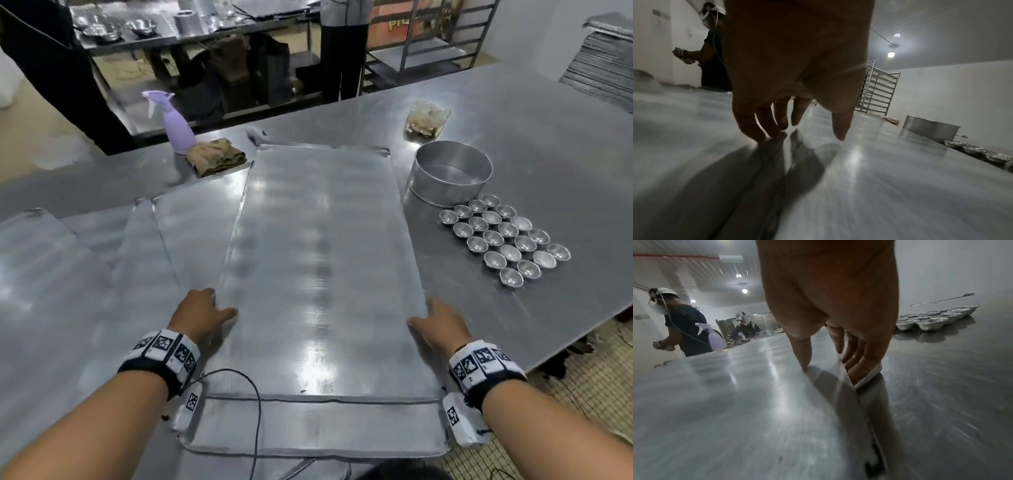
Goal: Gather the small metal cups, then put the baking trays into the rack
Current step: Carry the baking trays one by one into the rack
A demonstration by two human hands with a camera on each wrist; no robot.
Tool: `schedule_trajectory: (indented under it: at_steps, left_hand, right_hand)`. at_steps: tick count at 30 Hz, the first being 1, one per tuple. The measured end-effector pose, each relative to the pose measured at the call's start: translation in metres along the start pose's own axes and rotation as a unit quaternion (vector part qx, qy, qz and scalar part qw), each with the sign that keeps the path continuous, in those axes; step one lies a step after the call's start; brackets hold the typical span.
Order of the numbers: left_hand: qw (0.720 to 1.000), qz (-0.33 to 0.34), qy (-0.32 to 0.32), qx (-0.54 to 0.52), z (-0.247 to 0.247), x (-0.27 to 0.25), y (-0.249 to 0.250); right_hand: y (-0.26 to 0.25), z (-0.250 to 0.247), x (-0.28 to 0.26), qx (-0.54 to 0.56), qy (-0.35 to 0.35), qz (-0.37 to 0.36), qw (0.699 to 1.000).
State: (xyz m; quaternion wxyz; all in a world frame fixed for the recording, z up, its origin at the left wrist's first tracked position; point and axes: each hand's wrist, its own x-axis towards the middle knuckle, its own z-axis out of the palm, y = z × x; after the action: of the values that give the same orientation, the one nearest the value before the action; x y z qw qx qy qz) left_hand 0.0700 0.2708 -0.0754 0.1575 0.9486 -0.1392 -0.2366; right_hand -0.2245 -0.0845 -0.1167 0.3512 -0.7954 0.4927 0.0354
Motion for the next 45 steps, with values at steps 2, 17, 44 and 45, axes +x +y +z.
schedule_trajectory:
  at_steps: [2, 17, 44, 45]
  left_hand:
    - [1.0, -0.011, 0.014, -0.009, 0.013, -0.012, -0.013]
    - [0.984, 0.009, 0.075, -0.163, 0.034, -0.049, -0.022]
    - [0.973, 0.199, -0.09, 0.072, 0.088, -0.141, 0.005]
    - [0.972, 0.205, -0.079, 0.08, 0.091, -0.147, 0.004]
  right_hand:
    - [0.002, 0.003, -0.004, -0.018, 0.016, -0.008, 1.0]
    - [0.0, 0.008, -0.003, 0.035, -0.014, -0.056, 0.998]
    - [-0.032, 0.034, -0.103, -0.173, -0.177, -0.333, 0.91]
    - [-0.031, 0.034, -0.107, -0.185, -0.191, -0.349, 0.899]
